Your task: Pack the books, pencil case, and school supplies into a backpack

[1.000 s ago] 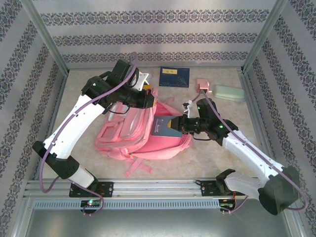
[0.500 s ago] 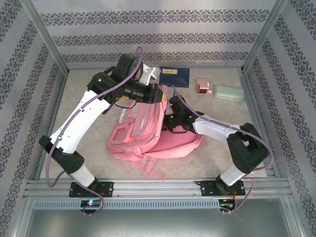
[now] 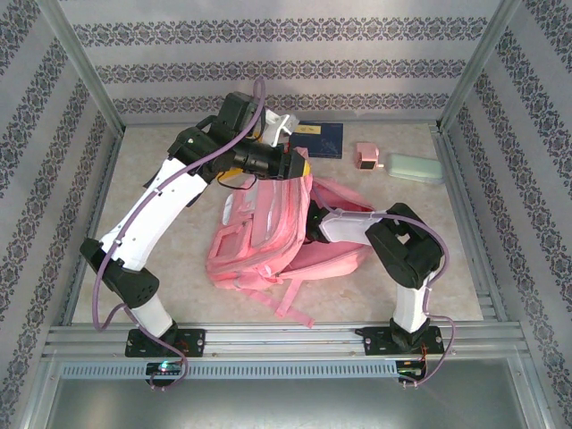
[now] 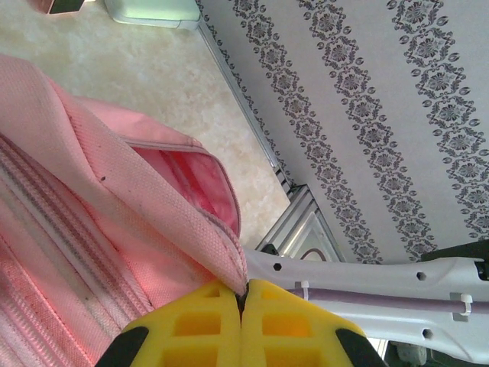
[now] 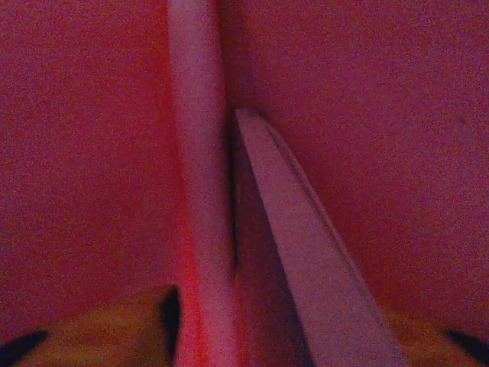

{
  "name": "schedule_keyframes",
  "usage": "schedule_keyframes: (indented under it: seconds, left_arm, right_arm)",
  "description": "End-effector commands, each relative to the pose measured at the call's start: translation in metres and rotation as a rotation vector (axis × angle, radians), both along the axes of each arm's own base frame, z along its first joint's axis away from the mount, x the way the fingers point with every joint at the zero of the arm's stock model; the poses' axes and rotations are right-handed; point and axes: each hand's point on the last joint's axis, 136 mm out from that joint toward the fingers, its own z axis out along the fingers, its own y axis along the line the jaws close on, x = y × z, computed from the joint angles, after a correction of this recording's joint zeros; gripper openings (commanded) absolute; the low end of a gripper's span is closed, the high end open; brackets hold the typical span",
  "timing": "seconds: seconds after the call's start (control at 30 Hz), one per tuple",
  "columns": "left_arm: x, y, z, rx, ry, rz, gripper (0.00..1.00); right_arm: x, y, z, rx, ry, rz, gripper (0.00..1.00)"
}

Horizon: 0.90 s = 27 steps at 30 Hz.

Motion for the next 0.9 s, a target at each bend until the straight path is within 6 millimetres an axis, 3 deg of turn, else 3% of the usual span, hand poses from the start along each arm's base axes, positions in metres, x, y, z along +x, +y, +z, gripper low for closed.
schedule_keyframes:
  seconds: [0.0,0.17,0.37,0.67,0.87]
  left_arm:
    - [0.001,0.002,0.049,-0.099,-0.171,-0.017,0.0]
    - [0.006,0.013,0.039,-0.058,-0.151,0.026,0.0]
    - [0.012,0.024,0.021,-0.024,-0.116,0.067,0.0]
    - [0.019,0.031,-0.02,0.078,-0.06,0.095,0.0]
    - [0.024,0.033,-0.05,0.087,-0.002,0.149,0.0]
  right_arm:
    - [0.011,-0.006,0.038,0.036,-0.118,-0.007,0.65]
    - [0.003,-0.031,0.072,0.07,-0.196,0.02,0.73]
    - [-0.007,-0.068,0.109,0.083,-0.3,0.013,0.76]
    - [-0.024,-0.118,0.12,0.008,-0.341,-0.01,0.75]
    - [-0.021,-0.181,0.142,-0.096,-0.401,-0.166,0.72]
